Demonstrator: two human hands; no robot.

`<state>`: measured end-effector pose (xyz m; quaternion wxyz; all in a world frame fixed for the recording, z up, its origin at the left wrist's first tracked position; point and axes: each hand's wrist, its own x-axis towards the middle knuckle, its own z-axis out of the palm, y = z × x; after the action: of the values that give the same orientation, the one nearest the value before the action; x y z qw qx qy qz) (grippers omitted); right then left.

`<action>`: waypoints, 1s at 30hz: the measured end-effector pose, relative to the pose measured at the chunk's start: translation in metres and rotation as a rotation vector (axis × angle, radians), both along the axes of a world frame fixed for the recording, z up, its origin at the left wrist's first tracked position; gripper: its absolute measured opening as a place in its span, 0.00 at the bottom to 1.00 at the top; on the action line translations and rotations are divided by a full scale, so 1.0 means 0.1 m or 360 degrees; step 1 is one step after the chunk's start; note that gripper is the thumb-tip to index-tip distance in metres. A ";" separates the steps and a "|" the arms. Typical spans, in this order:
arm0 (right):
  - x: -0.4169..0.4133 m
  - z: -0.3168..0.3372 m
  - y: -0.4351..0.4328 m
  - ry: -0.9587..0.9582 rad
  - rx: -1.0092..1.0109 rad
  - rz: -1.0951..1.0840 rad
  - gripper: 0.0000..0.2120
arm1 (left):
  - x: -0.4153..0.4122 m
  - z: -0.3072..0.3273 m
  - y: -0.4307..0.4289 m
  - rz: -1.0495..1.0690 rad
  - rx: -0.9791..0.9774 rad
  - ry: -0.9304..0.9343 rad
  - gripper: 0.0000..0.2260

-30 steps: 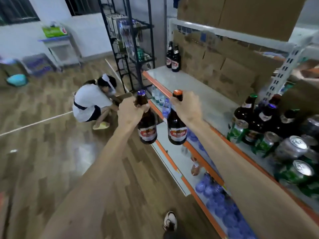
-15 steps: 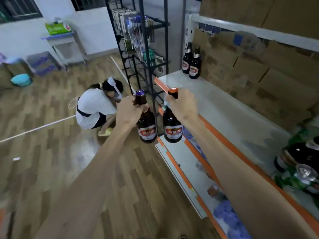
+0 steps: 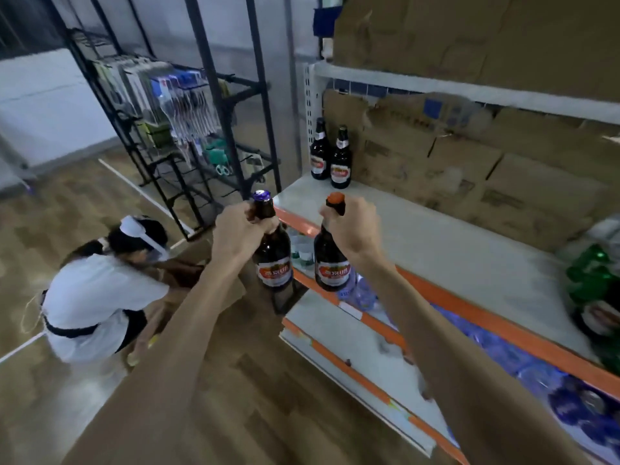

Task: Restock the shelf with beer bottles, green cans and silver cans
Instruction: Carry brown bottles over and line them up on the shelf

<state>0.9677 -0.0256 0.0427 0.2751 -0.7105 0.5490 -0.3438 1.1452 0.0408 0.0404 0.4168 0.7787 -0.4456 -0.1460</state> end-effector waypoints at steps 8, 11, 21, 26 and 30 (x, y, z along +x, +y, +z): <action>0.51 0.16 -0.50 0.0029 -0.0039 -0.0318 0.13 | 0.58 0.10 -0.92 -0.0368 -0.0025 -0.0023 0.13; 0.64 0.13 -0.84 0.0076 -0.0074 -0.0431 0.11 | 0.70 0.08 -1.34 -0.0536 -0.0009 -0.0014 0.09; 1.05 0.03 -1.85 0.0043 -0.0104 -0.0708 0.11 | 1.18 0.15 -2.62 -0.0895 -0.0033 0.0010 0.07; 1.19 0.09 -2.18 0.0039 -0.0068 -0.0858 0.12 | 1.45 0.19 -3.11 -0.1002 -0.0013 0.0131 0.09; 1.38 0.09 -2.38 0.0052 -0.0083 -0.0980 0.11 | 1.60 0.14 -3.47 -0.1155 0.0024 0.0209 0.08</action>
<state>1.1059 -0.2632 0.0522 0.1308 -0.5230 0.7338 -0.4134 1.3049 -0.3064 0.0543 0.3597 0.5622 -0.6639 -0.3373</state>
